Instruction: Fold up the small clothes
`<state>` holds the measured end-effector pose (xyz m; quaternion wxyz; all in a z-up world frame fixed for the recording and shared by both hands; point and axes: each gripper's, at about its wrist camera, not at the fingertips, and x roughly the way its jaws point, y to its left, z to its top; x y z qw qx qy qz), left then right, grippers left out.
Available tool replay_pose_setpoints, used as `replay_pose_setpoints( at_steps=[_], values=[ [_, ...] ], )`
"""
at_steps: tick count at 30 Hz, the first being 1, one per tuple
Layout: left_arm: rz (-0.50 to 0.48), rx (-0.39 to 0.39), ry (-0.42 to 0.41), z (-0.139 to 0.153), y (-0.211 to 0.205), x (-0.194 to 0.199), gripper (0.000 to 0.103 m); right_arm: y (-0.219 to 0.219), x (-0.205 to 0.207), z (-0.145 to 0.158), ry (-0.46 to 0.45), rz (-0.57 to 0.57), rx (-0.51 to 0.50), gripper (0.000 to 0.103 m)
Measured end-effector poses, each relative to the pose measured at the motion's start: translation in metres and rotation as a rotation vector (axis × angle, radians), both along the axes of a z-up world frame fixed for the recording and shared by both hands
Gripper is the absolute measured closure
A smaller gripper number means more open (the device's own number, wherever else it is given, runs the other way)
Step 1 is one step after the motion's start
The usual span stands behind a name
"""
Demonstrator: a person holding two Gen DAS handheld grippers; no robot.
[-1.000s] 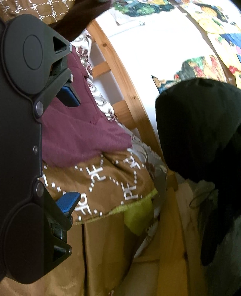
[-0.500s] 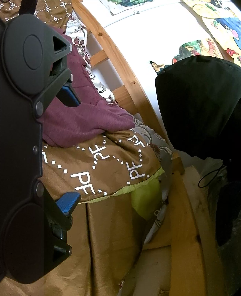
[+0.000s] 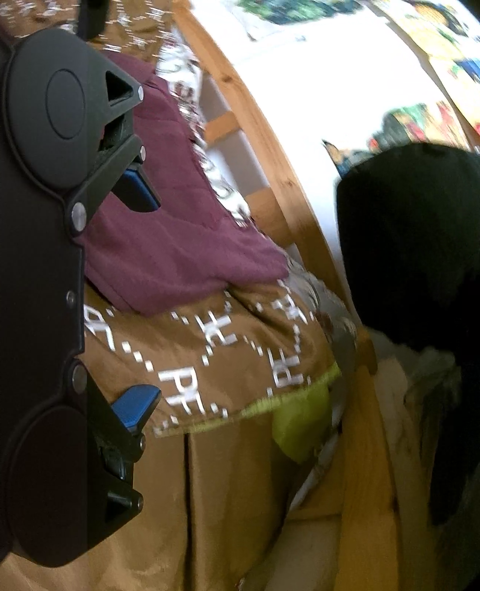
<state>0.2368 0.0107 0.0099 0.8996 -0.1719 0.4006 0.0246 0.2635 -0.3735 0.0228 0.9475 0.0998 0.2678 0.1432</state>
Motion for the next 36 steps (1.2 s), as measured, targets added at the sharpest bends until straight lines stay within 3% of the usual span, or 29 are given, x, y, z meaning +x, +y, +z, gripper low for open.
replay_pose_setpoints(
  at_steps=[3, 7, 10, 12, 13, 15, 16, 17, 18, 20, 24, 27, 31, 34, 36],
  values=[
    [0.16, -0.007, 0.009, -0.012, 0.049, 0.002, 0.012, 0.023, -0.01, -0.002, -0.034, 0.092, -0.08, 0.007],
    [0.262, -0.045, 0.005, -0.024, 0.099, 0.01, 0.019, 0.062, -0.036, -0.005, -0.12, 0.32, -0.2, 0.017],
    [0.253, -0.099, -0.022, -0.029, 0.117, 0.017, 0.023, 0.089, -0.059, -0.01, -0.194, 0.515, -0.292, 0.032],
    [0.221, -0.119, -0.022, -0.033, 0.118, 0.025, 0.028, 0.104, -0.069, -0.016, -0.207, 0.584, -0.363, 0.053],
    [0.203, -0.13, -0.023, -0.035, 0.116, 0.029, 0.029, 0.108, -0.071, -0.02, -0.205, 0.604, -0.393, 0.059],
    [0.184, -0.15, -0.017, -0.038, 0.114, 0.038, 0.045, 0.115, -0.074, -0.028, -0.199, 0.63, -0.465, 0.072],
    [0.179, -0.162, -0.008, -0.04, 0.112, 0.043, 0.055, 0.118, -0.075, -0.03, -0.188, 0.641, -0.49, 0.088],
    [0.179, -0.171, 0.001, -0.042, 0.112, 0.046, 0.089, 0.119, -0.075, -0.031, -0.177, 0.649, -0.502, 0.097],
    [0.187, -0.173, 0.011, -0.044, 0.112, 0.049, 0.098, 0.119, -0.075, -0.031, -0.174, 0.662, -0.506, 0.097],
    [0.227, -0.137, -0.018, -0.039, 0.11, 0.045, 0.099, 0.119, -0.081, -0.027, -0.198, 0.702, -0.527, 0.098],
    [0.273, -0.083, -0.067, -0.026, 0.112, 0.037, 0.099, 0.119, -0.097, -0.015, -0.219, 0.807, -0.542, 0.098],
    [0.255, -0.023, -0.031, -0.029, 0.105, 0.044, 0.099, 0.126, -0.11, -0.017, -0.223, 0.872, -0.589, 0.098],
    [0.251, -0.038, 0.002, -0.037, 0.103, 0.043, 0.096, 0.13, -0.107, -0.031, -0.153, 0.906, -0.611, 0.096],
    [0.26, -0.034, 0.003, -0.038, 0.107, 0.038, 0.084, 0.123, -0.102, -0.028, -0.116, 0.889, -0.551, 0.084],
    [0.27, -0.034, -0.003, -0.037, 0.11, 0.034, 0.075, 0.118, -0.097, -0.019, -0.109, 0.876, -0.478, 0.07]
  ],
)
